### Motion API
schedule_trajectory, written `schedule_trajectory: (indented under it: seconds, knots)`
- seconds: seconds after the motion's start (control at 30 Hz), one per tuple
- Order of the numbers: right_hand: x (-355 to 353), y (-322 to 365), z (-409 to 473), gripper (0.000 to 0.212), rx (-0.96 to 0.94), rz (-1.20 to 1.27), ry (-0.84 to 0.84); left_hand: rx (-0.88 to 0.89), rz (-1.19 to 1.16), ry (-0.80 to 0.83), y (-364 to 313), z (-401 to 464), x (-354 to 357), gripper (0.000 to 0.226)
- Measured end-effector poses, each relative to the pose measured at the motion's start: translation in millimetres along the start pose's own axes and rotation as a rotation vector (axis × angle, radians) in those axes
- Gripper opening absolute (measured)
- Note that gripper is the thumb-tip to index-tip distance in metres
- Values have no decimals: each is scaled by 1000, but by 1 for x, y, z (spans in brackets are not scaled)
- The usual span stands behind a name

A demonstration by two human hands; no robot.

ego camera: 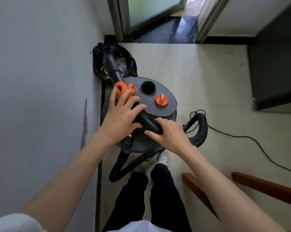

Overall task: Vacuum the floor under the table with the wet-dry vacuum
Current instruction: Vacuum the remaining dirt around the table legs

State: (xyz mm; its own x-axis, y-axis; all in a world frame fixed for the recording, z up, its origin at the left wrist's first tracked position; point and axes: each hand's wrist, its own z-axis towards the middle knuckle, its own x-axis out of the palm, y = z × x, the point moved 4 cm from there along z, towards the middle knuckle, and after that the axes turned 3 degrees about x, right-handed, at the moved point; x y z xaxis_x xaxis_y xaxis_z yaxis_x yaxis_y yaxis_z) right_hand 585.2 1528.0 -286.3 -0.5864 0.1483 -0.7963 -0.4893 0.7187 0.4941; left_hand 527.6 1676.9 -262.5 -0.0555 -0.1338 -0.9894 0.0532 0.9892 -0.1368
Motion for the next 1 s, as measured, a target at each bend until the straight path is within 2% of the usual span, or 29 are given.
schedule_trajectory:
  seconds: [0.13,0.27,0.4,0.53,0.6,0.67,0.73,0.8,0.9,0.93,1.0]
  knots:
    - [9,14,-22,47,-39,36,58,53,8,26,0,-13,-7,40]
    - [4,-6,-45,33,97,327,108,-3,-76,-54,6,-45,-9,40]
    - [-10,-37,-68,47,63,217,87,-160,-139,-123,17,-76,-19,44]
    - [-26,-65,-90,45,84,101,65,-272,-198,-142,5,-98,-31,56]
    - [-31,-71,-108,43,122,13,23,-320,-199,-73,-7,-102,-40,52]
    - [-34,-68,-129,43,128,-34,1,-377,-196,61,-23,-106,-47,41]
    - [-37,-58,-149,42,98,-45,-8,-357,-152,239,-47,-111,-47,42]
    - [-41,-40,-165,39,54,-38,-8,-292,-179,303,-74,-118,-43,54]
    - [-40,-9,-181,43,50,-46,11,-287,-247,284,-105,-130,-40,77]
    - [-36,0,-187,45,65,-49,9,-251,-245,259,-115,-133,-39,80]
    - [-27,10,-199,44,85,-33,6,-144,-255,184,-132,-136,-36,70]
